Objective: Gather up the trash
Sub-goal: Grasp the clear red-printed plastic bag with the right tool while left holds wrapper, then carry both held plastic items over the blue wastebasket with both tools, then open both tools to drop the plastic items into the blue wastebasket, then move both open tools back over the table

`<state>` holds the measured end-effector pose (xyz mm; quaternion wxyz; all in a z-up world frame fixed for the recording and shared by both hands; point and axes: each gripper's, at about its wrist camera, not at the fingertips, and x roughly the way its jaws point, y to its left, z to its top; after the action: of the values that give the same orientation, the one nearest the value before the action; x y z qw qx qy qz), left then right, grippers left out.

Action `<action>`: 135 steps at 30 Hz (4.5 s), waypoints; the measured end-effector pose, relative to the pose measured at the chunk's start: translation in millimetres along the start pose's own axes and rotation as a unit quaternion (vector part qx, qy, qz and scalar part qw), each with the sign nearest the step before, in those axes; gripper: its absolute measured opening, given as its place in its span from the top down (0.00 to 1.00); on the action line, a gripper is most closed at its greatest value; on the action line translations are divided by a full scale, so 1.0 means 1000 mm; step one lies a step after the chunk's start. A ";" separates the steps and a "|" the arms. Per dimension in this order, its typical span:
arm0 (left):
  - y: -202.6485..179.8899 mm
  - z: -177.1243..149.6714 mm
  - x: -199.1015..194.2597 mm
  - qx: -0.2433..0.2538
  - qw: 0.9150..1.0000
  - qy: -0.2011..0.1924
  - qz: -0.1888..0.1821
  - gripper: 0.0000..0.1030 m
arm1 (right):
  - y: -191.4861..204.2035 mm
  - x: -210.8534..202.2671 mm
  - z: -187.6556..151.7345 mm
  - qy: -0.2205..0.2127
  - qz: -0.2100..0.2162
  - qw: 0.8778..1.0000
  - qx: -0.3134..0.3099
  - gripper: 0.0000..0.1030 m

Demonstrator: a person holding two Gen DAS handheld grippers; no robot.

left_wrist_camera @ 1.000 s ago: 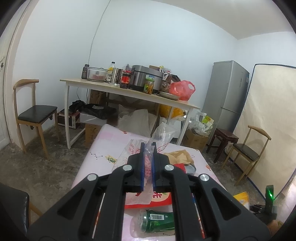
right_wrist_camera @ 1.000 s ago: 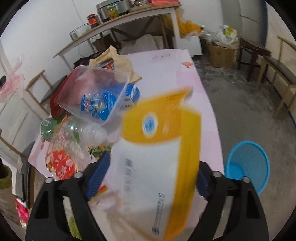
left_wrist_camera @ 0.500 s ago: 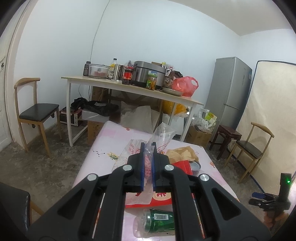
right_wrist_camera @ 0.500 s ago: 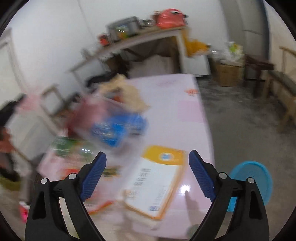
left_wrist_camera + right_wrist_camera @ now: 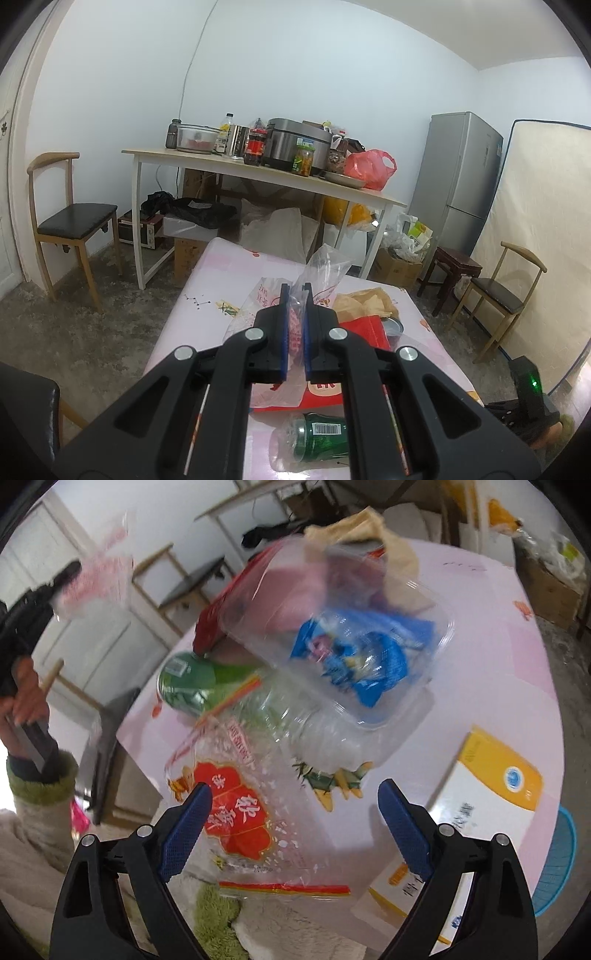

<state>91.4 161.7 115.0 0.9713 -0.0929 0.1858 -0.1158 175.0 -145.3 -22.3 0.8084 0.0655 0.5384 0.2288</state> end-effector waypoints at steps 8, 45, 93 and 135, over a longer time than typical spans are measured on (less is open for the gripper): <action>0.010 0.000 0.000 -0.006 1.000 0.001 0.005 0.96 | 0.000 0.017 0.001 0.039 -0.004 0.999 -0.009 0.35; -0.027 0.013 -0.031 0.019 0.999 -0.035 -0.017 0.96 | 0.028 -0.075 -0.036 -0.080 0.123 0.988 0.041 0.97; -0.569 -0.254 0.335 0.177 0.763 0.574 -0.237 0.95 | -0.355 -0.123 -0.278 -0.202 -0.199 0.780 0.558 0.97; -0.260 -0.035 0.102 0.137 0.938 0.244 -0.203 0.13 | -0.212 -0.165 -0.219 -0.227 -0.262 0.860 0.374 0.17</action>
<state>120.8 -118.1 106.3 0.8551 0.0367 0.3769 -0.3541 -10.6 -436.5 -47.8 0.8529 0.2701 0.3824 -0.2311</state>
